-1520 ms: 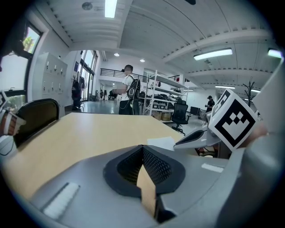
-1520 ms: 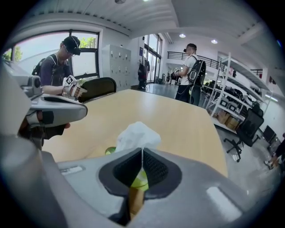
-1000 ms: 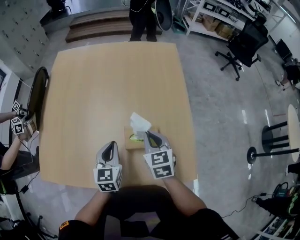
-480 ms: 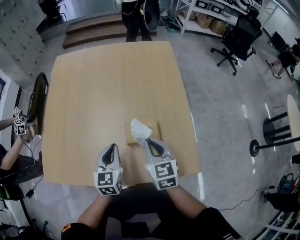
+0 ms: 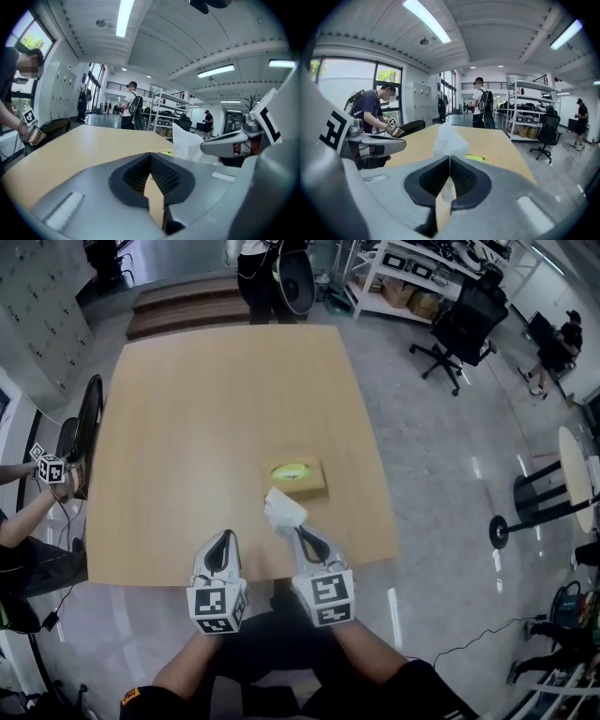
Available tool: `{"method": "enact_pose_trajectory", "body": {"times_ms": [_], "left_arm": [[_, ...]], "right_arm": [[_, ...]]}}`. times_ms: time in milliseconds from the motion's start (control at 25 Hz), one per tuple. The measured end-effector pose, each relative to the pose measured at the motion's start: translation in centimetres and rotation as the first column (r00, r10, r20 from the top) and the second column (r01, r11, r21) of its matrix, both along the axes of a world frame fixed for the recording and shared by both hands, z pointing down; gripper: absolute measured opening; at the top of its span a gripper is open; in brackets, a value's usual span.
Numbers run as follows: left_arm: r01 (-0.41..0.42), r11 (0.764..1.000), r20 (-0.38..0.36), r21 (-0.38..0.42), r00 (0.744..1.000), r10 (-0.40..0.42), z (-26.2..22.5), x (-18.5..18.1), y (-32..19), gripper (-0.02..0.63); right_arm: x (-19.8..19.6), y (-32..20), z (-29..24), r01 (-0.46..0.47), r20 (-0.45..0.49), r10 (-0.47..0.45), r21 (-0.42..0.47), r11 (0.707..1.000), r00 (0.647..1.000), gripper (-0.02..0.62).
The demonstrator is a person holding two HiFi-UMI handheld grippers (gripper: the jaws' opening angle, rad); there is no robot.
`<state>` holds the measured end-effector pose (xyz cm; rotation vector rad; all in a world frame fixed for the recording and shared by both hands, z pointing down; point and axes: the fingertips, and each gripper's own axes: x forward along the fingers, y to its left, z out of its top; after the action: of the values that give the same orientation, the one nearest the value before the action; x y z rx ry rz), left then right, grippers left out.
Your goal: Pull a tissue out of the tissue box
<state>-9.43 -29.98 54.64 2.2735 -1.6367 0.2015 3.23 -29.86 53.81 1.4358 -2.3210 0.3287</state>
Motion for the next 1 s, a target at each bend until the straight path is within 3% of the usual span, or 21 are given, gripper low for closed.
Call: {"method": "enact_pose_trajectory", "body": {"times_ms": [240,480,1000], "left_arm": [[-0.053,0.998,0.002,0.032,0.999,0.053,-0.6,-0.7,7.3,0.018],[-0.102,0.995,0.000,0.013,0.995,0.102,-0.1,-1.7,13.7,0.018],[-0.165,0.986,-0.016,0.020,0.986,0.165,-0.2,3.8,21.7,0.018]], "right_arm": [[0.0,7.3,0.7,-0.071,0.000,0.071,0.020,0.997,0.997,-0.002],[-1.0,14.2,0.8,-0.127,-0.002,0.127,-0.004,0.992,0.992,-0.003],[3.7,22.7,-1.1,-0.155,-0.040,0.156,0.009,0.988,0.987,-0.002]]}}
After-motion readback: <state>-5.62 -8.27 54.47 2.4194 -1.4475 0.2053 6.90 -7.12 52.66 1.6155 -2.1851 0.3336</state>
